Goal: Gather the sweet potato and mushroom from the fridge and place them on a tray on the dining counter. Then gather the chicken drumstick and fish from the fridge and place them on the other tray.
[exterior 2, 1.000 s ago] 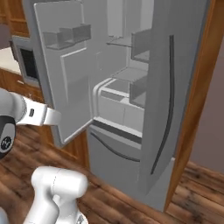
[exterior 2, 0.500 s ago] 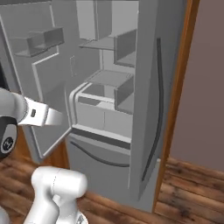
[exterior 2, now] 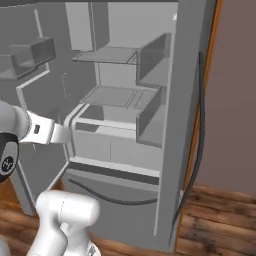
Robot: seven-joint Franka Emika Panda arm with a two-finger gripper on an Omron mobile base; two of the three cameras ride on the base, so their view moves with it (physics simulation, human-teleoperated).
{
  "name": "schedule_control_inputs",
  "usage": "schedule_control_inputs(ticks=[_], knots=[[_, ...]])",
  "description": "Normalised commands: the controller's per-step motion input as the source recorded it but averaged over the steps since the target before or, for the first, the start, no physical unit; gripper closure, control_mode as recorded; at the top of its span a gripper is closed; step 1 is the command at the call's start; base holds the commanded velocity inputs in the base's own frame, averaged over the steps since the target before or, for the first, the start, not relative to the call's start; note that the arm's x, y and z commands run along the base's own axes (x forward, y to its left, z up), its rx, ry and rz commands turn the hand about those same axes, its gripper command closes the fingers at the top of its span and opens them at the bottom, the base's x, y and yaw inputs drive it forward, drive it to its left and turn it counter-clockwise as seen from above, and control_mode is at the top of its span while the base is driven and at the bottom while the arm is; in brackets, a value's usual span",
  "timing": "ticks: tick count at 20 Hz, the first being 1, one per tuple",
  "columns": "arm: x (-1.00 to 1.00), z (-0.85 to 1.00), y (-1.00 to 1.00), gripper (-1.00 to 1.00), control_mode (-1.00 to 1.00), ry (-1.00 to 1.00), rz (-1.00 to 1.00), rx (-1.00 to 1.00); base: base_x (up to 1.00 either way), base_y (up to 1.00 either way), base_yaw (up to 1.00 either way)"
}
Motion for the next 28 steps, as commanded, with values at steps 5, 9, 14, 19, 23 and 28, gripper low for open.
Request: schedule_control_inputs(ticks=[5,9,14,19,23,28], knots=[[0.00,0.00,0.00,-1.00,1.00,0.00,0.00,0.00,0.61,0.01,-0.19],[0.00,0.00,0.00,-1.00,1.00,0.00,0.00,0.00,0.65,0.00,-0.16],[0.00,0.00,0.00,-1.00,1.00,0.00,0.00,0.00,0.68,0.00,-0.15],[0.00,0.00,0.00,-1.00,1.00,0.00,0.00,0.00,0.64,0.00,-0.13],[0.00,0.00,0.00,-1.00,1.00,0.00,0.00,0.00,0.68,0.00,-0.11],[0.22,0.13,-0.06,-1.00,-1.00,0.00,0.00,0.00,0.44,-0.01,-0.05]])
